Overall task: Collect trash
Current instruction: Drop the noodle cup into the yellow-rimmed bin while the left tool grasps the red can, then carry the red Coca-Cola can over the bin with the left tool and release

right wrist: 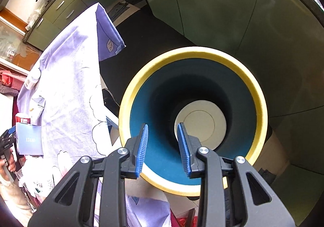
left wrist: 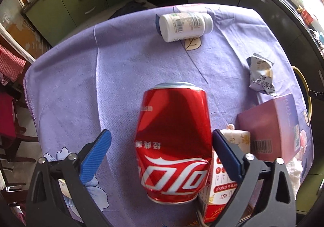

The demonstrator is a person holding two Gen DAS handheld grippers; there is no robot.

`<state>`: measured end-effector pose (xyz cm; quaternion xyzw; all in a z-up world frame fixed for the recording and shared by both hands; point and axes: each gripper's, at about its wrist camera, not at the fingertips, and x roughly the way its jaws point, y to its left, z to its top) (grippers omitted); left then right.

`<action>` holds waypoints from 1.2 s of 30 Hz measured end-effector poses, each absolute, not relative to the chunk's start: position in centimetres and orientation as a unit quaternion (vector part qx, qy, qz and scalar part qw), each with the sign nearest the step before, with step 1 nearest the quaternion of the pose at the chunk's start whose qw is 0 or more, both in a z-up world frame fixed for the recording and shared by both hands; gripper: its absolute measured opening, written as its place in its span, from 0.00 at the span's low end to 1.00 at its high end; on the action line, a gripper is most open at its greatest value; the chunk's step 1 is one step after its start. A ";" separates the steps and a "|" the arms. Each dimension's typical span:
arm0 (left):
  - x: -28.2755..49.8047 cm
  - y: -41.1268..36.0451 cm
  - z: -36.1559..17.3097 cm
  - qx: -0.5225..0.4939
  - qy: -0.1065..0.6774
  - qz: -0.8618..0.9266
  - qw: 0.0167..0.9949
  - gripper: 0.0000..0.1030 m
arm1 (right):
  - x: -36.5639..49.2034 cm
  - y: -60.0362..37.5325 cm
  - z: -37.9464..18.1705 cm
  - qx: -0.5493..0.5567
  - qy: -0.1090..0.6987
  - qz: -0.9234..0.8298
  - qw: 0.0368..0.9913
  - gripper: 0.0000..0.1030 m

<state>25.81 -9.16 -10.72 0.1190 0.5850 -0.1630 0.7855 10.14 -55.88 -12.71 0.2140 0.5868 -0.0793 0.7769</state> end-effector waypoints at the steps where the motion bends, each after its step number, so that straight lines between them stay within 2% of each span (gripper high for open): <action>1: 26.1 -9.2 -11.0 0.119 0.593 -0.163 0.780 0.82 | 10.0 -55.9 -12.9 0.212 0.588 -0.078 0.777 0.32; 2: 26.3 -9.2 -11.6 0.122 0.604 -0.165 0.770 0.78 | 10.0 -56.1 -13.0 0.211 0.589 -0.076 0.776 0.32; 6: 26.4 -9.5 -13.4 0.149 0.623 -0.160 0.751 0.78 | 10.5 -55.9 -13.4 0.207 0.591 -0.077 0.776 0.32; 9: 26.3 -9.6 -13.7 0.159 0.615 -0.162 0.755 0.68 | 10.7 -55.7 -13.6 0.208 0.592 -0.076 0.775 0.32; 14: 25.7 -9.6 -13.1 0.186 0.594 -0.148 0.769 0.68 | 10.9 -55.5 -13.7 0.201 0.595 -0.075 0.774 0.32; 23: 22.1 -10.0 -4.5 0.169 0.520 -0.205 0.812 0.68 | 10.3 -55.2 -13.1 0.200 0.584 -0.066 0.784 0.32; 30: 16.3 -20.7 1.5 0.181 0.480 -0.331 0.792 0.68 | 7.1 -57.0 -10.8 0.208 0.549 -0.064 0.807 0.32; 36: 13.0 -34.2 0.8 0.205 0.462 -0.424 0.751 0.68 | 2.1 -59.6 -7.8 0.202 0.523 -0.070 0.825 0.32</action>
